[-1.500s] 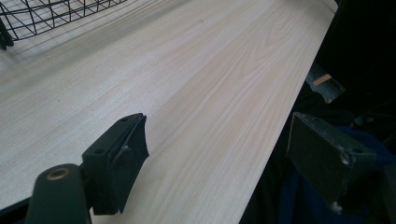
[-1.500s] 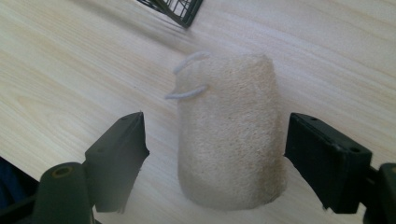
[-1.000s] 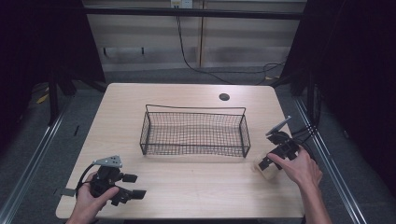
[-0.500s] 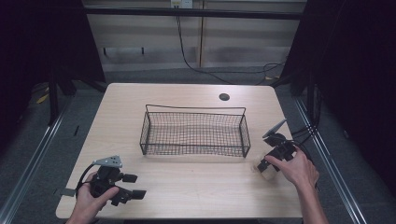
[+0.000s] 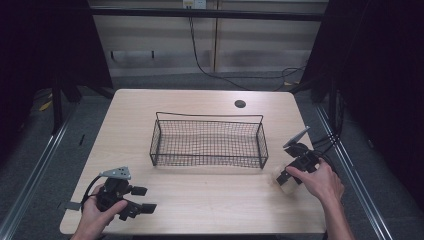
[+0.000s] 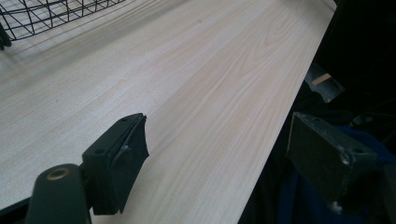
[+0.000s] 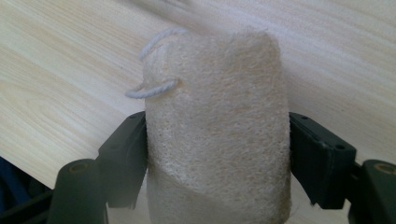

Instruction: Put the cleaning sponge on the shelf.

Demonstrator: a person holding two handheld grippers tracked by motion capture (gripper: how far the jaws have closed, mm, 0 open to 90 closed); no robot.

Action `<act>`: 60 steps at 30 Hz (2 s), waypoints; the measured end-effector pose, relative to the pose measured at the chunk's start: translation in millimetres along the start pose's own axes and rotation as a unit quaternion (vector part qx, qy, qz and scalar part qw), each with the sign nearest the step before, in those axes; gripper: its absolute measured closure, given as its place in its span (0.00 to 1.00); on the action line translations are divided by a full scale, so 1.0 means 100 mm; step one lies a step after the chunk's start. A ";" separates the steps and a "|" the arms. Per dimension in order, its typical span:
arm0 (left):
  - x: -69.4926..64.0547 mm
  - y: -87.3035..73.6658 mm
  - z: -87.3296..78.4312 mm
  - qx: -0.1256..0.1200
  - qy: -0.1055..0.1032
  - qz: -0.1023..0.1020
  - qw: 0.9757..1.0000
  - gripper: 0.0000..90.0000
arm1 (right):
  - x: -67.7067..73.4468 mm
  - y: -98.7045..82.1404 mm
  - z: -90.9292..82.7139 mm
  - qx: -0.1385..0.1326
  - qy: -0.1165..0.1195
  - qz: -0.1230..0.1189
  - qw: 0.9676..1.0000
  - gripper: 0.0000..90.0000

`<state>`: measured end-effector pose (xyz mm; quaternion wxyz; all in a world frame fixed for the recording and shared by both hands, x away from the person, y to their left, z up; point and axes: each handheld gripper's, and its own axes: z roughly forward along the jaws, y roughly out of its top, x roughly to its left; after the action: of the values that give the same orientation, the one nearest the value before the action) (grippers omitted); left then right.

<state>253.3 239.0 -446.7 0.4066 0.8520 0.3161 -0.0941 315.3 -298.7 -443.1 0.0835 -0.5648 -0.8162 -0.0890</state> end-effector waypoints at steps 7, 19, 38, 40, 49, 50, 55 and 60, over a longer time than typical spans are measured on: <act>0.00 0.00 0.00 0.000 0.000 0.000 1.000 0.22 | 0.04 -0.02 -0.04 0.006 0.011 -0.002 1.000 0.30; 0.00 0.00 0.01 0.000 0.003 -0.001 1.000 0.22 | 0.12 -0.03 -0.15 0.011 0.022 -0.023 0.999 0.30; 0.00 0.00 0.01 0.001 0.002 -0.001 1.000 0.22 | 0.29 0.01 -0.34 0.011 0.047 -0.058 0.997 0.30; 0.00 0.00 0.01 0.000 0.001 -0.002 1.000 0.22 | 0.32 0.01 -0.35 0.013 0.052 -0.062 0.997 0.30; 0.00 0.00 0.01 0.000 0.002 -0.002 1.000 0.22 | 0.37 0.03 -0.39 0.015 0.063 -0.071 0.995 0.30; 0.00 0.00 0.01 0.000 0.001 -0.002 1.000 0.22 | 0.37 0.03 -0.39 0.015 0.062 -0.070 0.996 0.30; 0.00 0.00 0.01 0.000 0.001 -0.002 1.000 0.22 | 0.40 0.04 -0.44 0.010 0.061 -0.072 0.995 0.30; 0.00 0.00 0.01 0.001 0.002 -0.001 1.000 0.22 | 0.45 0.08 -0.51 0.001 0.056 -0.075 0.996 0.30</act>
<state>253.3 238.5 -447.3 0.4047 0.8525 0.3175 -0.0928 308.7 -267.4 -382.3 0.1226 -0.4960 -0.8504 -0.1255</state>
